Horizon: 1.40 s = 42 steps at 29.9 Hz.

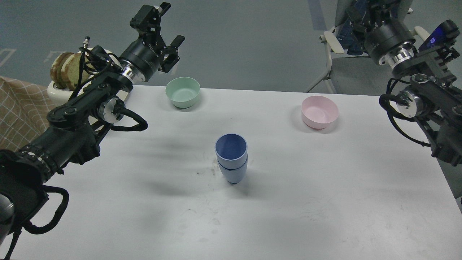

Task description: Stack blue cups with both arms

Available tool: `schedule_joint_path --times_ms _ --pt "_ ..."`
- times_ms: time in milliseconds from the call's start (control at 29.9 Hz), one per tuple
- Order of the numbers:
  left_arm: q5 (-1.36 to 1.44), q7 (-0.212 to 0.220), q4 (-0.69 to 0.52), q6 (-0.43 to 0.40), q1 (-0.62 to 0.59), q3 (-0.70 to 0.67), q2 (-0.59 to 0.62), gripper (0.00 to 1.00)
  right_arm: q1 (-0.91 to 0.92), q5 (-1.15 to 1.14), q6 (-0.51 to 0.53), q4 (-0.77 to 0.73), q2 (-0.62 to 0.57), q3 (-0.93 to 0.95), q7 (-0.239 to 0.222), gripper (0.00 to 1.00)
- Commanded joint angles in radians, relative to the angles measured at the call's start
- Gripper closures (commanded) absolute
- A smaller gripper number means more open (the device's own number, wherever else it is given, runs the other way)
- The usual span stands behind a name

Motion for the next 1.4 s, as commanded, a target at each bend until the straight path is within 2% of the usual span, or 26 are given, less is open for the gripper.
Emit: schedule_joint_path --times_ms 0,368,702,902,1370 --pt "0.001 0.000 0.027 -0.002 0.005 0.001 -0.035 0.02 -0.064 0.043 0.096 -0.034 0.059 0.124 0.000 0.00" --pt "0.001 -0.002 0.028 -0.054 0.022 0.000 -0.060 0.02 -0.115 0.045 0.114 -0.042 0.134 0.232 0.000 0.00" --pt "0.000 -0.002 0.016 -0.054 0.022 -0.016 -0.061 0.02 -0.132 0.043 0.106 -0.034 0.146 0.238 0.000 0.00" --pt "0.001 -0.002 0.008 -0.053 0.022 -0.075 -0.080 0.02 -0.132 0.045 0.107 -0.028 0.162 0.247 0.000 0.00" --pt "0.017 0.003 -0.050 -0.051 0.022 -0.085 -0.064 0.02 -0.137 0.043 0.114 -0.005 0.165 0.258 0.000 0.00"
